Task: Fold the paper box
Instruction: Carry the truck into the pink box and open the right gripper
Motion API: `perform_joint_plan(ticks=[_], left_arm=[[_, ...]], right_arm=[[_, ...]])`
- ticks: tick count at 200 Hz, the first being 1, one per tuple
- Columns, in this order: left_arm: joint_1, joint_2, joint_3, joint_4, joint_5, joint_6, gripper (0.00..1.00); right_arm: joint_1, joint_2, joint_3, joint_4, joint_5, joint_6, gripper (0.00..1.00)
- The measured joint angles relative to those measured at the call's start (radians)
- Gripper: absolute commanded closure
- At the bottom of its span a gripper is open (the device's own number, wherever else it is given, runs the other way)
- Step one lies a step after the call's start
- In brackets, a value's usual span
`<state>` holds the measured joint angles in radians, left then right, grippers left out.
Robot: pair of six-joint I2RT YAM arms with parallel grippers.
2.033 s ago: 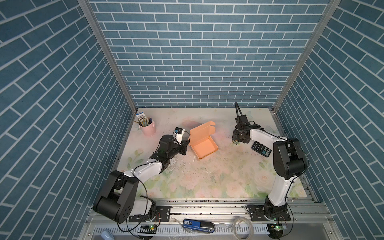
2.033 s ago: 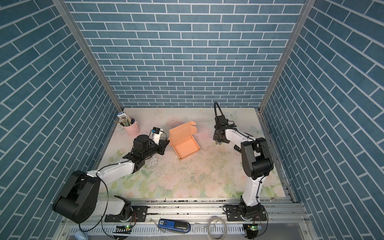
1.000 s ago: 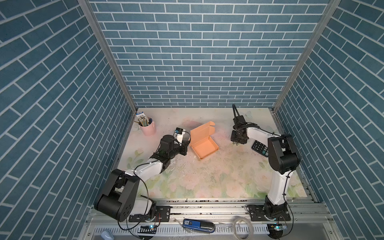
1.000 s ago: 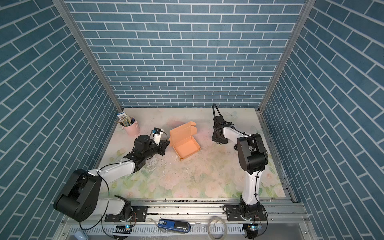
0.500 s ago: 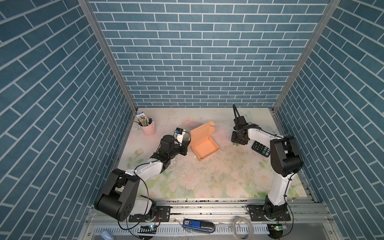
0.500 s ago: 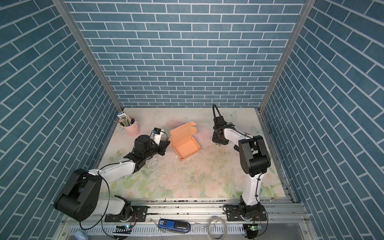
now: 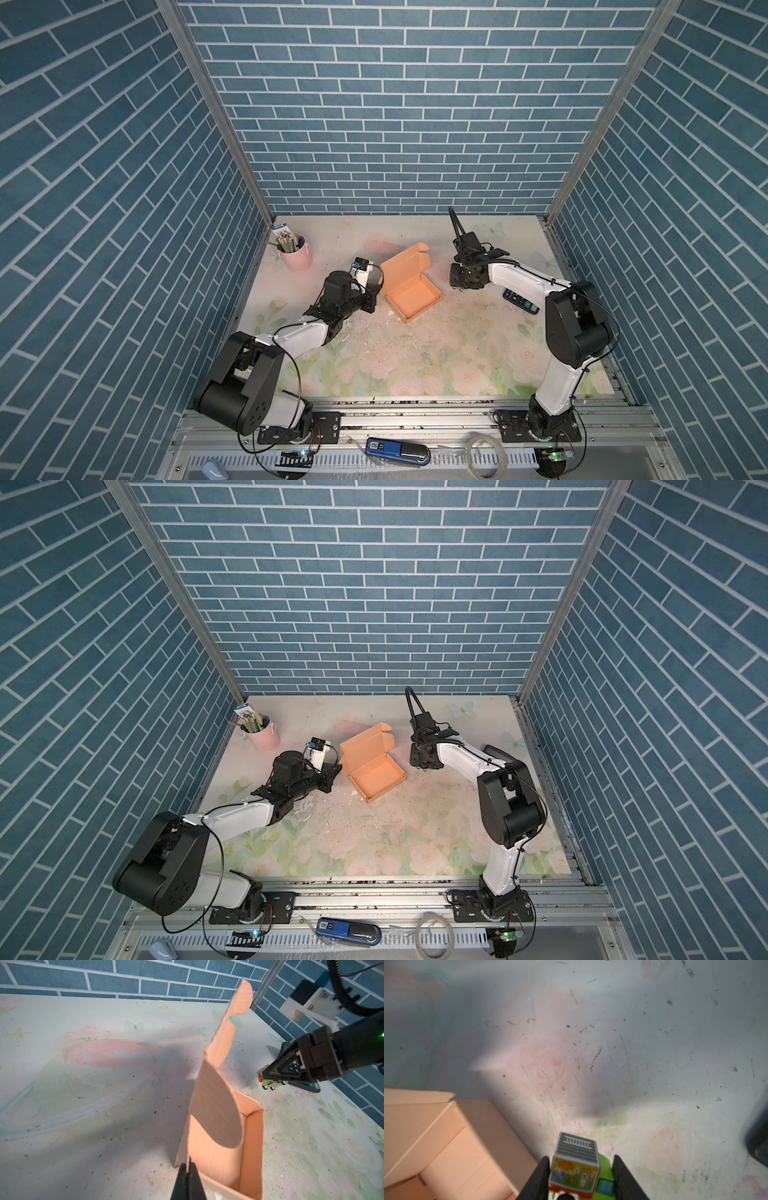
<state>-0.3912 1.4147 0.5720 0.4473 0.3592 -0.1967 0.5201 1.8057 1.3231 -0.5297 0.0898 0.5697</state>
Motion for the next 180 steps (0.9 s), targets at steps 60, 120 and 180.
perform_joint_plan(ticks=[60, 120, 180], left_arm=[[-0.011, 0.000, 0.005, 0.000, -0.002, 0.007, 1.00], [-0.015, 0.000, 0.007, -0.002, -0.003, 0.011, 1.00], [-0.016, 0.000, 0.011, -0.008, -0.004, 0.014, 1.00]], right_arm=[[0.098, -0.067, 0.054, -0.017, -0.006, 0.002, 0.61], [0.209, -0.047, 0.056, 0.069, -0.006, 0.011, 0.60], [0.288, 0.030, 0.006, 0.150, 0.011, 0.028, 0.58]])
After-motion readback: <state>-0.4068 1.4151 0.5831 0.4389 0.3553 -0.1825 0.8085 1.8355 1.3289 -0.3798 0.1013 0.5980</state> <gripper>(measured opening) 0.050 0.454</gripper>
